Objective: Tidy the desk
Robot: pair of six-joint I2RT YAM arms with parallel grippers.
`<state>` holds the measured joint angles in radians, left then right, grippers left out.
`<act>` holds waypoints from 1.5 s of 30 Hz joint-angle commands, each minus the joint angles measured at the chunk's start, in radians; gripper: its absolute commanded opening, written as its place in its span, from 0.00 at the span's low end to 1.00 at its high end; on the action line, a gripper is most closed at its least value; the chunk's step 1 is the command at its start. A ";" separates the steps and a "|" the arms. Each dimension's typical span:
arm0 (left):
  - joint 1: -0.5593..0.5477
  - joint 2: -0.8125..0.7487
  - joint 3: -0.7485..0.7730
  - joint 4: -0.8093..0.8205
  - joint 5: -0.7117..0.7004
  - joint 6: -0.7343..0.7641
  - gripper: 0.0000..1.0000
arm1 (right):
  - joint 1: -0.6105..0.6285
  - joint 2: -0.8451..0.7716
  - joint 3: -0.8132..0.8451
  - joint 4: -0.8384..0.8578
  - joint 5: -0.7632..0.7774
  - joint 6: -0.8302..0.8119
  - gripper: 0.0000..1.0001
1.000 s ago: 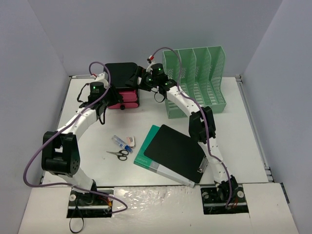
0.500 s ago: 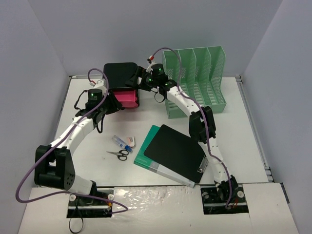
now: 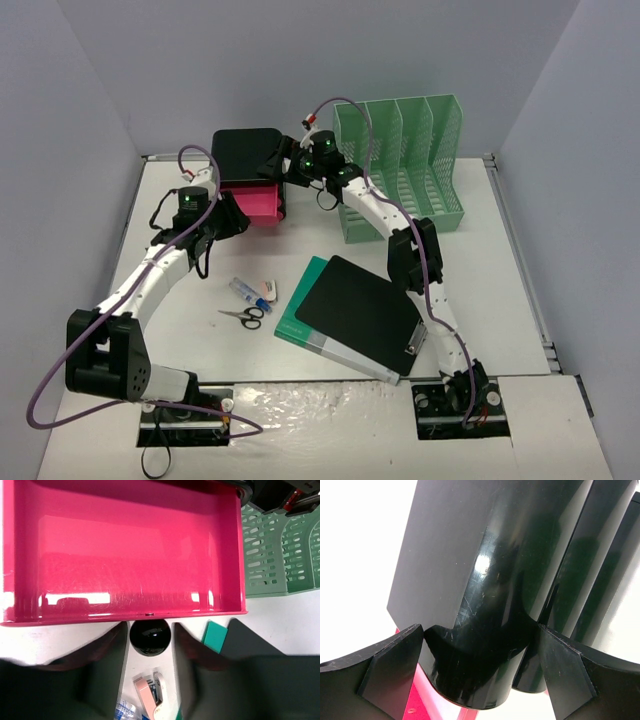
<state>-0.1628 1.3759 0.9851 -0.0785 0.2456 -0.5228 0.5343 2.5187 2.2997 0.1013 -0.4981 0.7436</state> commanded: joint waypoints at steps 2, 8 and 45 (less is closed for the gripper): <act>-0.009 -0.065 0.040 0.030 -0.017 0.021 0.78 | -0.014 -0.032 -0.006 0.026 0.003 -0.018 0.89; -0.012 -0.085 0.046 0.038 -0.029 0.045 0.97 | -0.015 -0.035 -0.013 0.026 0.001 -0.024 0.89; -0.012 -0.340 -0.032 -0.294 -0.442 -0.034 0.97 | 0.036 -0.621 -0.577 -0.257 0.217 -0.213 0.89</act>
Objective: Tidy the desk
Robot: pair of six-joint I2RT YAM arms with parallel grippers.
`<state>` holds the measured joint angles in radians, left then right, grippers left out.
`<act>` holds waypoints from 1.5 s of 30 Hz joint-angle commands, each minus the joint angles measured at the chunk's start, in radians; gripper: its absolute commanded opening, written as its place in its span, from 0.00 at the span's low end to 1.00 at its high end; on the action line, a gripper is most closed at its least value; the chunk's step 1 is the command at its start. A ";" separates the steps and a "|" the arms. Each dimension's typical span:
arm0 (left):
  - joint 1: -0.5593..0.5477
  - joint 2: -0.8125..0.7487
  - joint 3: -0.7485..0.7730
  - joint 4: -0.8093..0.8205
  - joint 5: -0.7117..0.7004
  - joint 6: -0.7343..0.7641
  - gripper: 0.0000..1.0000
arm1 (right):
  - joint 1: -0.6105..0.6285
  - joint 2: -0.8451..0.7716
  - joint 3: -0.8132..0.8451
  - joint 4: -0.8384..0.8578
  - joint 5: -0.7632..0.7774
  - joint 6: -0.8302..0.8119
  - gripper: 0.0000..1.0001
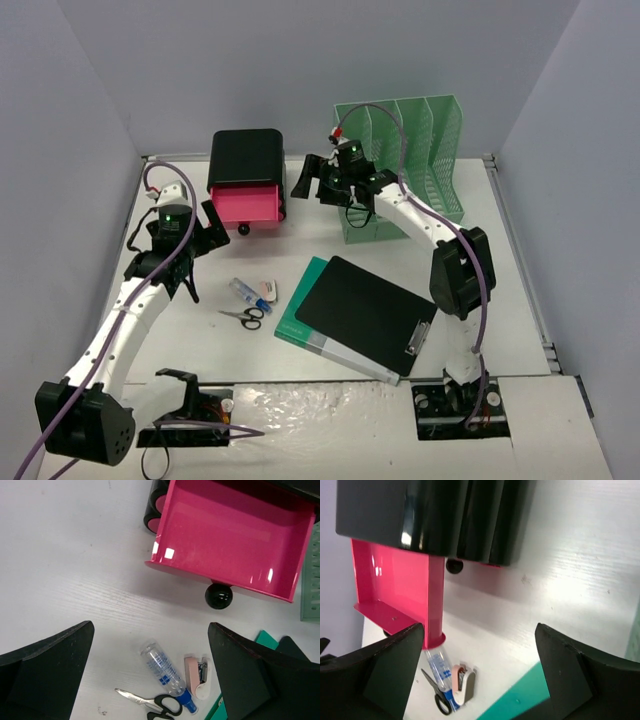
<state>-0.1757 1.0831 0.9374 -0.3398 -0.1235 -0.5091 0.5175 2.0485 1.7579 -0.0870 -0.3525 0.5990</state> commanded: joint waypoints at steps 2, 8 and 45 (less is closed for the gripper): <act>0.001 -0.071 0.001 -0.030 -0.103 -0.053 0.97 | 0.090 -0.178 -0.084 -0.097 0.094 -0.080 0.88; 0.004 -0.071 0.006 -0.073 -0.147 -0.095 0.97 | 0.181 -0.237 -0.158 -0.138 0.157 -0.124 0.88; -0.231 0.059 -0.214 -0.076 -0.025 -0.445 0.97 | 0.210 -0.325 -0.102 -0.160 0.469 -0.175 0.88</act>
<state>-0.3989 1.1058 0.6804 -0.4898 -0.1090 -0.9287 0.7515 1.8134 1.6249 -0.2737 0.0914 0.4393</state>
